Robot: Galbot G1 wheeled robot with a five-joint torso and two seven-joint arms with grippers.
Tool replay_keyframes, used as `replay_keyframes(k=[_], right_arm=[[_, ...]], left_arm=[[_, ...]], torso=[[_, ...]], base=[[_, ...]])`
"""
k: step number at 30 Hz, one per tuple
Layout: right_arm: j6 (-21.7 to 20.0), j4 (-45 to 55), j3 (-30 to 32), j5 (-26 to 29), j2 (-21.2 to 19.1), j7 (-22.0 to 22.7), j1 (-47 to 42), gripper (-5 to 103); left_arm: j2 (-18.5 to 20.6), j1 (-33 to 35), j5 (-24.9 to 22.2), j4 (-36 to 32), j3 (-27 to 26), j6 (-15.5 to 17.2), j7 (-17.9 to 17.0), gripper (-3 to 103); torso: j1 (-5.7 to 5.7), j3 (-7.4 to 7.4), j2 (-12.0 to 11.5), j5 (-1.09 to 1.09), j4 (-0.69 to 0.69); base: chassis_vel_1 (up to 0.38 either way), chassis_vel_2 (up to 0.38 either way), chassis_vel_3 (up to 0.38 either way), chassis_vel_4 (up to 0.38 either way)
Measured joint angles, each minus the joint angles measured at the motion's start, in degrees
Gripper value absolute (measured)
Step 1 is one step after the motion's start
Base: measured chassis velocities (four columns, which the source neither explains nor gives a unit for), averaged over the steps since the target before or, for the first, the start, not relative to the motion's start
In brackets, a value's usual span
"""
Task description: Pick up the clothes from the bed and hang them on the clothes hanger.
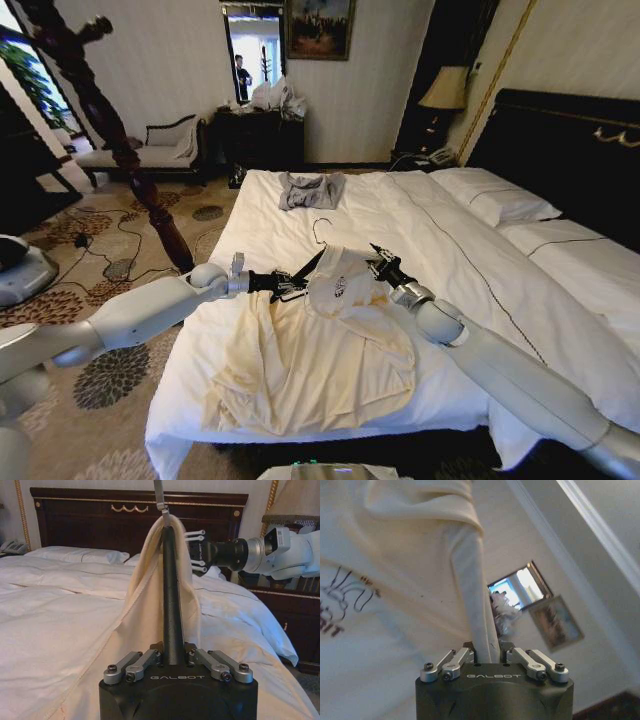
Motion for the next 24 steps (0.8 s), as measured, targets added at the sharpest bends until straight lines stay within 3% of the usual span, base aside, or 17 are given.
replay_keyframes(k=[10,17,20,23,24], right_arm=[[1.78,-0.44,1.06,-5.36,-0.46,-0.60,-1.31,20],[3.27,-0.66,2.24,-6.21,-0.54,-0.73,-3.04,19],[3.42,-0.66,2.36,-6.30,-0.55,-0.62,-3.36,19],[3.80,-0.83,2.57,-6.52,-0.54,-0.40,-3.69,19],[3.80,-0.83,2.57,-6.52,-0.54,-0.40,-3.69,19]], left_arm=[[-0.48,-0.27,-0.78,-0.60,-0.41,0.77,-2.41,18],[1.24,0.90,-2.56,-3.09,-5.73,1.67,-4.38,49],[2.19,0.91,-2.89,-4.37,-6.99,1.89,-4.82,55],[3.90,1.10,-4.48,-6.72,-9.65,2.41,-5.78,72],[3.90,1.10,-4.48,-6.72,-9.65,2.41,-5.78,72]], torso=[[0.00,0.00,0.00,-0.02,0.00],[0.00,0.00,0.00,0.00,0.00],[0.00,0.00,0.00,0.00,0.00],[0.00,0.00,0.01,0.00,0.00],[0.00,0.00,0.01,0.00,0.00]], base=[[0.000,0.000,0.000,0.000],[0.000,0.000,0.000,0.000],[0.000,0.000,0.000,0.000],[0.000,0.000,0.000,0.000],[0.000,0.000,0.000,0.000]])
